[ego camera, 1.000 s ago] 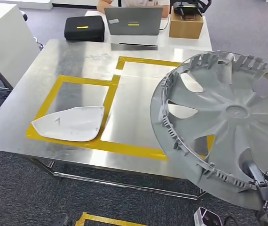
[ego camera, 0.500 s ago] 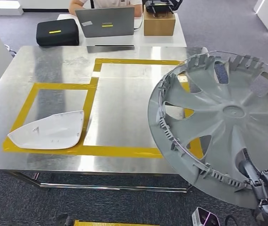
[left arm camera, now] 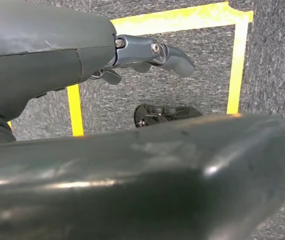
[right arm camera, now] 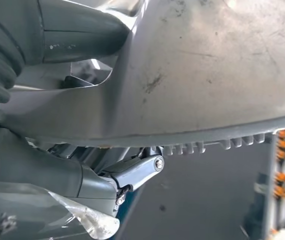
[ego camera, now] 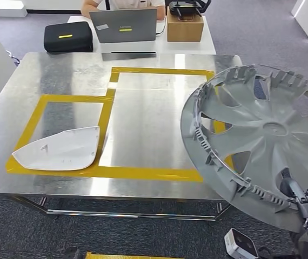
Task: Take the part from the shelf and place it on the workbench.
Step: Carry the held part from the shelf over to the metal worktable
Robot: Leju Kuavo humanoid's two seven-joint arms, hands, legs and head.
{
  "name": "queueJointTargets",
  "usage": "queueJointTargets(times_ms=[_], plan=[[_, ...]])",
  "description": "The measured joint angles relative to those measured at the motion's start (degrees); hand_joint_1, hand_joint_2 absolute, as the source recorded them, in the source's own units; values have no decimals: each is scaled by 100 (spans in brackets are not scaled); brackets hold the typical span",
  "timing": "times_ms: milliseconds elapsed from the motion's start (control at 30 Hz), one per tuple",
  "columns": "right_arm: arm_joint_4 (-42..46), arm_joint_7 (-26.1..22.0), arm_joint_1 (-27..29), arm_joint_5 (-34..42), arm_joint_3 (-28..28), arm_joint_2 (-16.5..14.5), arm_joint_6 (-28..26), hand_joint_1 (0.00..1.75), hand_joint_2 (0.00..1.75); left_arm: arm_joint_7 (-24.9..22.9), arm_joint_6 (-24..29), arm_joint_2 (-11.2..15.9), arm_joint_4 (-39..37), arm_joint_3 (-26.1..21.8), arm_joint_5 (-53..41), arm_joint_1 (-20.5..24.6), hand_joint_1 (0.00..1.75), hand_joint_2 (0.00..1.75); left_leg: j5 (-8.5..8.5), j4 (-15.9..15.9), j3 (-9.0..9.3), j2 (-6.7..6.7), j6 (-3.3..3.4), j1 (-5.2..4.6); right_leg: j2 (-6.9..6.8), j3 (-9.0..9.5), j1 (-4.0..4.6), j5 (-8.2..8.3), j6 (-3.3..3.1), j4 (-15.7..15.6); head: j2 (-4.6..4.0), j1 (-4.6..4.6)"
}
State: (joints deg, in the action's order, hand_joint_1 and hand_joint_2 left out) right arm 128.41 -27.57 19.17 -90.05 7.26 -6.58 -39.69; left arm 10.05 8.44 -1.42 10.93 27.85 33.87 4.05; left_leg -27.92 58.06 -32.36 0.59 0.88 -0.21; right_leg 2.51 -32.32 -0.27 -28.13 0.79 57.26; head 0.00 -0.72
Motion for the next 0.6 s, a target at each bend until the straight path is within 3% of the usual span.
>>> queueJointTargets(times_ms=[367,600], plan=[[-999,748,-179,0,427,116,0,175,175,-5,-74,40,0,-4,-50,-30,0,0,1,-3,0,0,-2,13,1,-7,15,-2,-2,9,0,-2],[-1473,925,-289,0,546,261,-2,175,175,-24,-94,91,-2,-30,-32,-69,0,0,1,-3,-1,0,-2,14,1,-10,15,-4,-5,13,0,-1]])
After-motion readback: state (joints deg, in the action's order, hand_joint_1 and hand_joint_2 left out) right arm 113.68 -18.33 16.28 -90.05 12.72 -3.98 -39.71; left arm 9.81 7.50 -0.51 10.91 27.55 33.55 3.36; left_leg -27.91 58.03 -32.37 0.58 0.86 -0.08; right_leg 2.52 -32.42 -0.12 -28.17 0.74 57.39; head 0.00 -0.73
